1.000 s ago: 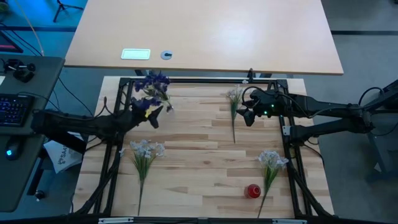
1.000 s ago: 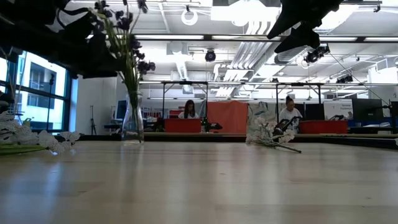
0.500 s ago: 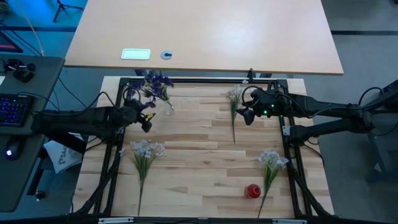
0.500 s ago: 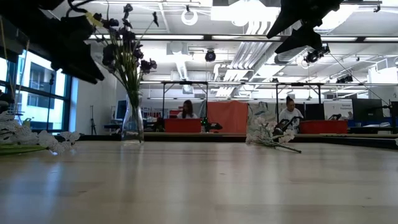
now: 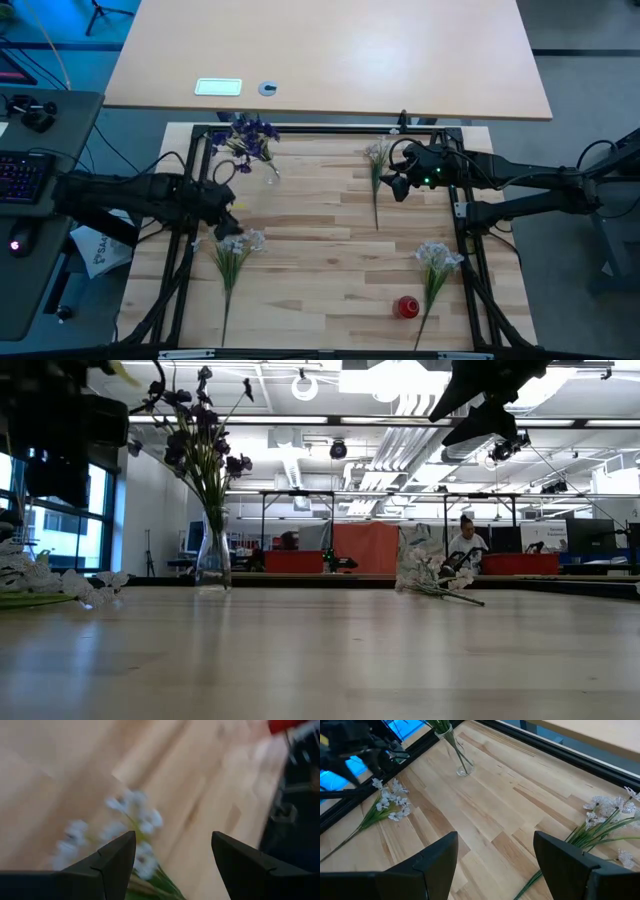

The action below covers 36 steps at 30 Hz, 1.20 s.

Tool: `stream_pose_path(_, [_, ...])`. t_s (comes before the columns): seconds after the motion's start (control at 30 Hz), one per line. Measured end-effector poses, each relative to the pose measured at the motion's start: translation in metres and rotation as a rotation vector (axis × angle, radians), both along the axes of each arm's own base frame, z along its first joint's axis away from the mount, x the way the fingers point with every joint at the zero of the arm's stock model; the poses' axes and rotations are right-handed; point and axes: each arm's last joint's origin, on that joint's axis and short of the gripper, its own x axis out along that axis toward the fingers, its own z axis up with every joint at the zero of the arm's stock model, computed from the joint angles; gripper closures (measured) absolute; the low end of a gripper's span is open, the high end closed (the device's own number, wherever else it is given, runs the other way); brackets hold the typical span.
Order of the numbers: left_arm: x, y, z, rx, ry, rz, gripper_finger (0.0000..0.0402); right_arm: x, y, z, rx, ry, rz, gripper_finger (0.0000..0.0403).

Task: Sort flowers into vase by color
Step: Put the bottom left white flowers into the red vase

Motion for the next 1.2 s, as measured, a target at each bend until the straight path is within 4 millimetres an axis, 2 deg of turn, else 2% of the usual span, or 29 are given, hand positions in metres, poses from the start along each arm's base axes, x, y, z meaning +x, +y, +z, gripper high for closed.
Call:
stream_pose_path(0.2, [0.012, -0.032, -0.002, -0.083, 0.007, -0.081, 0.0153, 0.0, 0.0, 0.0, -0.018, 0.008, 0.013, 0.0149])
stream_pose_path(0.37, [0.026, -0.069, -0.013, -0.138, 0.046, -0.138, 0.0154, 0.001, 0.0, 0.002, -0.035, -0.014, 0.023, 0.0149])
stream_pose_path(0.5, [0.026, -0.1, -0.029, -0.211, 0.263, -0.144, 0.0154, 0.003, 0.0, 0.005, -0.041, -0.046, 0.023, 0.0149])
stream_pose_path(0.67, [0.023, -0.133, -0.026, -0.208, 0.538, -0.064, 0.0154, 0.004, -0.001, 0.006, -0.074, -0.043, 0.045, 0.0149])
stream_pose_path(0.77, [0.024, -0.145, -0.024, -0.134, 0.611, 0.066, 0.0154, 0.004, -0.001, 0.006, -0.098, -0.033, 0.054, 0.0149])
stream_pose_path(0.87, [0.029, -0.155, -0.03, -0.101, 0.631, 0.2, 0.0154, 0.003, -0.001, 0.006, -0.117, -0.027, 0.039, 0.0149])
stream_pose_path(1.03, [0.041, -0.174, -0.051, -0.064, 0.671, 0.2, 0.0154, 0.003, -0.002, 0.006, -0.144, -0.016, 0.047, 0.0149])
stream_pose_path(1.2, [0.049, -0.179, -0.072, 0.004, 0.716, 0.211, 0.0154, 0.003, -0.002, 0.006, -0.15, -0.012, 0.051, 0.0149])
